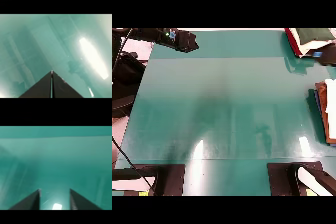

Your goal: Fold the shirts.

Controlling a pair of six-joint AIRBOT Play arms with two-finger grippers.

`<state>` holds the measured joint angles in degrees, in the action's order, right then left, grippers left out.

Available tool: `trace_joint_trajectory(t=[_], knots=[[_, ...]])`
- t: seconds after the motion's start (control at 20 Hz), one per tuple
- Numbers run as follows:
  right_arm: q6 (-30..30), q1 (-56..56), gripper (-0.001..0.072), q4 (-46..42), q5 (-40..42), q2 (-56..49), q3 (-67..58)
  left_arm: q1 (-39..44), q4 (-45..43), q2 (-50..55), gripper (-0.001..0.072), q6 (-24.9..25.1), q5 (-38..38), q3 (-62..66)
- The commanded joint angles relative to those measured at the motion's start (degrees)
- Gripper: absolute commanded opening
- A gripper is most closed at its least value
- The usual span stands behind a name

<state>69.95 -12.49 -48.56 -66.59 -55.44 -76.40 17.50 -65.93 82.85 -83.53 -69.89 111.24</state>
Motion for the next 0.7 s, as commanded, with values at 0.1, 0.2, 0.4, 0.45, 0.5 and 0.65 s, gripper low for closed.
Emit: trace_joint_trajectory(t=[0.1, 0.2, 0.4, 0.45, 0.5, 0.65], knots=[[0.04, 17.84, 0.0015, 0.42, 0.92, -4.0, 0.31, 0.02, 0.13, 0.0, 0.0029, 0.0, 0.04, 0.02], [0.04, 19.96, 0.0015, 0.42, 0.85, -4.94, 0.31, 0.0, 0.13, 0.0, 0.003, 0.0, 0.07, 0.0], [0.07, 20.61, 0.0015, 0.5, 0.61, -4.9, 0.31, 0.02, 0.13, 0.0, 0.0029, 0.0, 0.07, 0.0], [0.07, 20.61, 0.0015, 0.42, 0.66, -4.68, 0.31, 0.02, 0.13, 0.0, 0.0029, 0.0, 0.04, 0.0], [0.07, 20.63, 0.0016, 0.44, 0.9, -4.35, 0.31, 0.02, 0.13, 0.0, 0.0029, -0.02, 0.07, 0.0], [0.07, 20.61, 0.0015, 0.39, 2.51, -3.34, 0.31, 0.02, 0.13, 0.0, 0.003, 0.0, 0.07, 0.0]])
